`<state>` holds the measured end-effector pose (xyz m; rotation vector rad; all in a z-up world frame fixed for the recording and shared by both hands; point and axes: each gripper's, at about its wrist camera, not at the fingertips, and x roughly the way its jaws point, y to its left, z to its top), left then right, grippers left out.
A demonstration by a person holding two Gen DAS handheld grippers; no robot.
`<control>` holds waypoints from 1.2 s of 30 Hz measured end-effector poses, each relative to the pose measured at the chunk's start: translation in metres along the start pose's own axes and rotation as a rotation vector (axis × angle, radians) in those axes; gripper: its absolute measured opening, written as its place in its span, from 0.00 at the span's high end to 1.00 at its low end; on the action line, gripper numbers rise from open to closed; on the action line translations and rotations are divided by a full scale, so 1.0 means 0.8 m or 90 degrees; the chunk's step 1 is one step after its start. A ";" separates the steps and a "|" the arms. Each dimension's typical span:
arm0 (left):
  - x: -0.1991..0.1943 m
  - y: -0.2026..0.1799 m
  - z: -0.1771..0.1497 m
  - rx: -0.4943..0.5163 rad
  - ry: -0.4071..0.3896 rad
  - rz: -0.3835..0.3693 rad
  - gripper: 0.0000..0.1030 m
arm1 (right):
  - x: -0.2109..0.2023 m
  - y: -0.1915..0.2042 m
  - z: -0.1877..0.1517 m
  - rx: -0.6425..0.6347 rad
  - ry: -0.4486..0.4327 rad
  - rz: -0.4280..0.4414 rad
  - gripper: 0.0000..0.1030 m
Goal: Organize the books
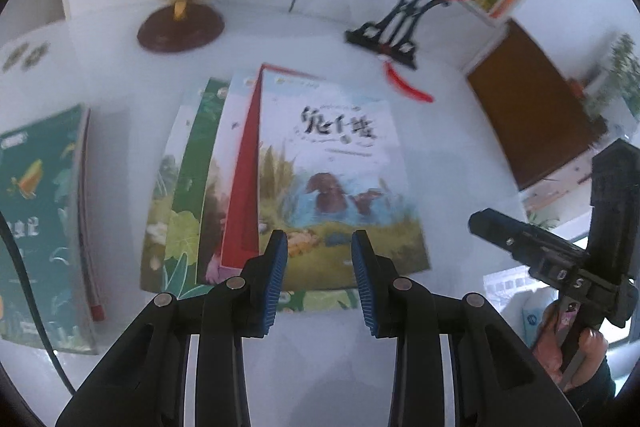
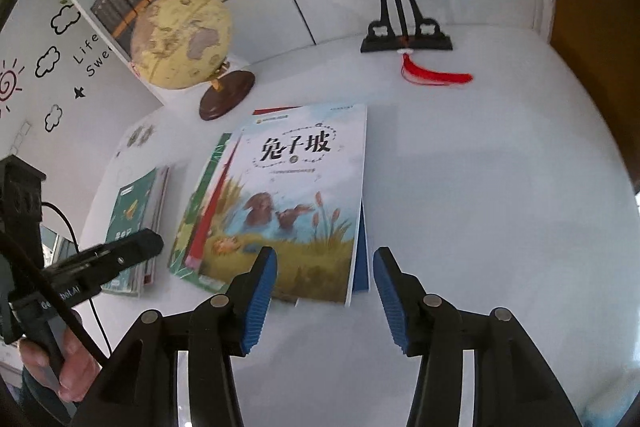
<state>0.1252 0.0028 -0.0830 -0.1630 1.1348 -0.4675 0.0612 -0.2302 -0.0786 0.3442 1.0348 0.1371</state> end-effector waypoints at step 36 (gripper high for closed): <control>0.052 0.031 0.006 -0.094 -0.001 0.019 0.70 | 0.119 -0.021 0.032 0.000 0.053 0.028 0.63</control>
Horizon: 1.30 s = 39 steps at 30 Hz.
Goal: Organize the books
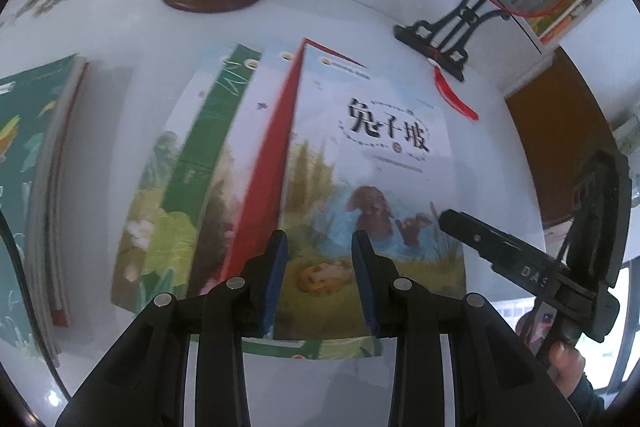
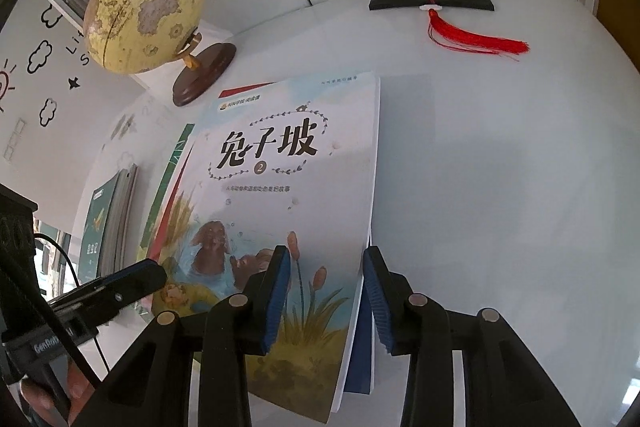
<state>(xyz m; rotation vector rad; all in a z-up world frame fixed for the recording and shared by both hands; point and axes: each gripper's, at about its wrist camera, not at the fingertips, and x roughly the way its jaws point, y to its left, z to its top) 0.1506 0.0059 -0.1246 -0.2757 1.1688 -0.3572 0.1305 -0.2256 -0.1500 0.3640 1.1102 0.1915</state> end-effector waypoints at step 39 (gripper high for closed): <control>-0.029 0.026 -0.095 -0.026 0.027 0.024 0.65 | -0.024 0.025 -0.100 -0.042 0.082 0.063 0.63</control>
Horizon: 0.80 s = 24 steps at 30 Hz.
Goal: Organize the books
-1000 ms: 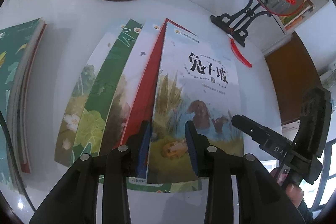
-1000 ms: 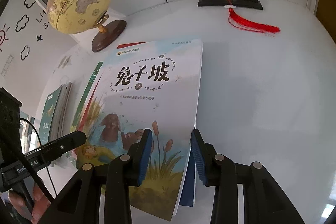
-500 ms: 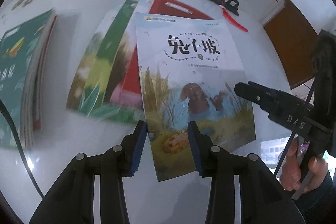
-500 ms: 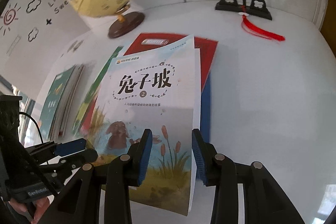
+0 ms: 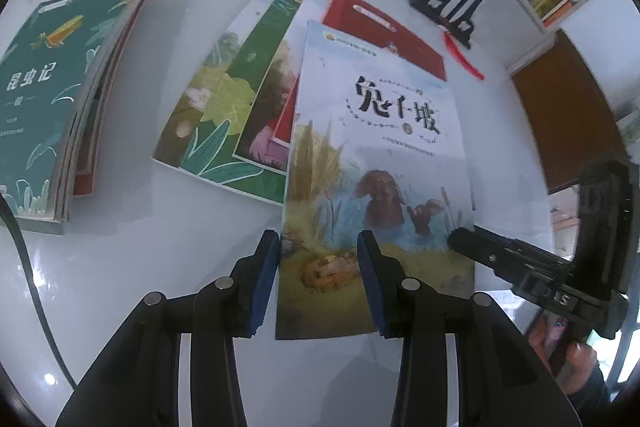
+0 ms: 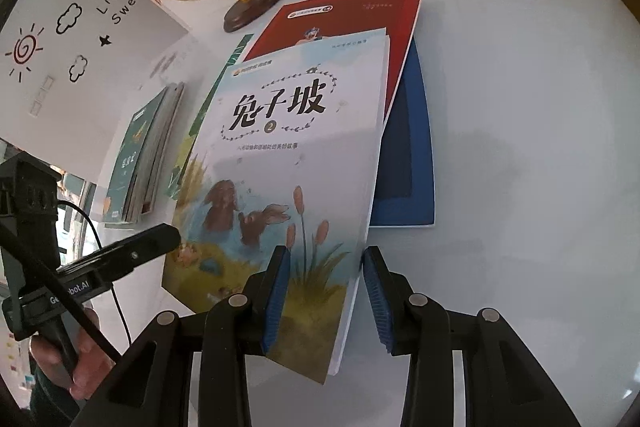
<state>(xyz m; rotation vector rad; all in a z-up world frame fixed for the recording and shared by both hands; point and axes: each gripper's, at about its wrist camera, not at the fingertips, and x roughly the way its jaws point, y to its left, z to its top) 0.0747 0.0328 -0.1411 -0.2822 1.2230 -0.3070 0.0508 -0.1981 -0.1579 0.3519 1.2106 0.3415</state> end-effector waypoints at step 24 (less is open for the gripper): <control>0.009 0.007 0.005 -0.021 0.005 -0.001 0.65 | 0.004 -0.017 0.003 0.058 0.006 0.022 0.63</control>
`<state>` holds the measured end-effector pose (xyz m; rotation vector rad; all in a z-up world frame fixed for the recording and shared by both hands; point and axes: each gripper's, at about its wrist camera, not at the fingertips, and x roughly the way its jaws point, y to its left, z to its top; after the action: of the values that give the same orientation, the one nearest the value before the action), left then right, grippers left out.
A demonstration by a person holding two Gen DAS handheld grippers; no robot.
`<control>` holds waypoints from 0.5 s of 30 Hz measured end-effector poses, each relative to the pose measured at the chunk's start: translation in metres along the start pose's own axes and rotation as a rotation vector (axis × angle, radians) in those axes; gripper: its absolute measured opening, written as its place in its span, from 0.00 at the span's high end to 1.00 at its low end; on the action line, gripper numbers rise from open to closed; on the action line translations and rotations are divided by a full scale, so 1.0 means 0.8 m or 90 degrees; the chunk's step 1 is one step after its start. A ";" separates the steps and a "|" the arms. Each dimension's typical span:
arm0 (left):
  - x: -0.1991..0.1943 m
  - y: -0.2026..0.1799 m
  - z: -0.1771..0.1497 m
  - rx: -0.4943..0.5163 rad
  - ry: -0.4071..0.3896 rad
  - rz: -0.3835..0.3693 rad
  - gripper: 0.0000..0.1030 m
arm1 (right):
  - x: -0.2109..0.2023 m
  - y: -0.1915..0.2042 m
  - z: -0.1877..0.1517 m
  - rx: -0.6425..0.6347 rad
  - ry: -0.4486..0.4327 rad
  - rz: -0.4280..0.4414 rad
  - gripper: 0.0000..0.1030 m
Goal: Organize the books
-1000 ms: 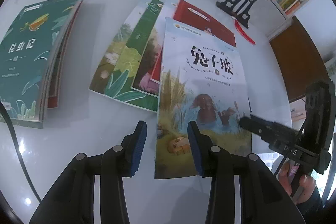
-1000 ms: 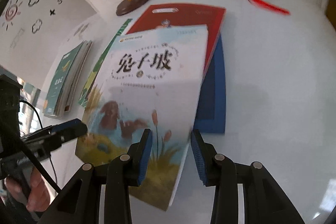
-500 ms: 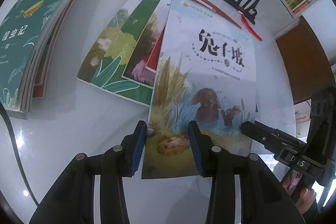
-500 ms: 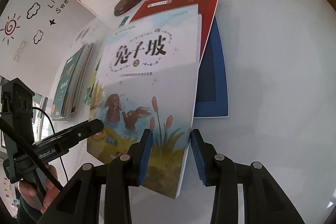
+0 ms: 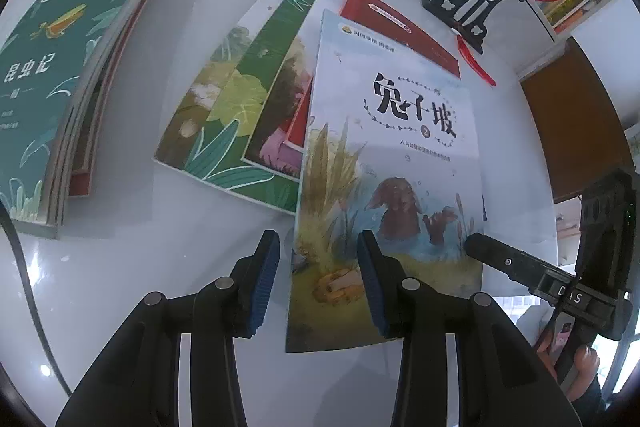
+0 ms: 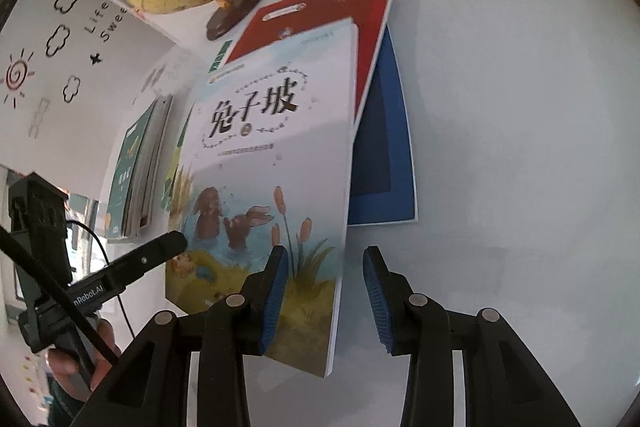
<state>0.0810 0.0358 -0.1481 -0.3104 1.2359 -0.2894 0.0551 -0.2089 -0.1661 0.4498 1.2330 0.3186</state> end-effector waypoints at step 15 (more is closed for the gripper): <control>-0.051 -0.011 -0.004 0.001 -0.056 -0.189 0.61 | -0.034 0.004 0.012 0.014 -0.049 0.125 0.61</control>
<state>0.0649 0.0426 -0.1099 -0.5011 1.1014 -0.5270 0.0562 -0.2199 -0.1394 0.5996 1.1202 0.4513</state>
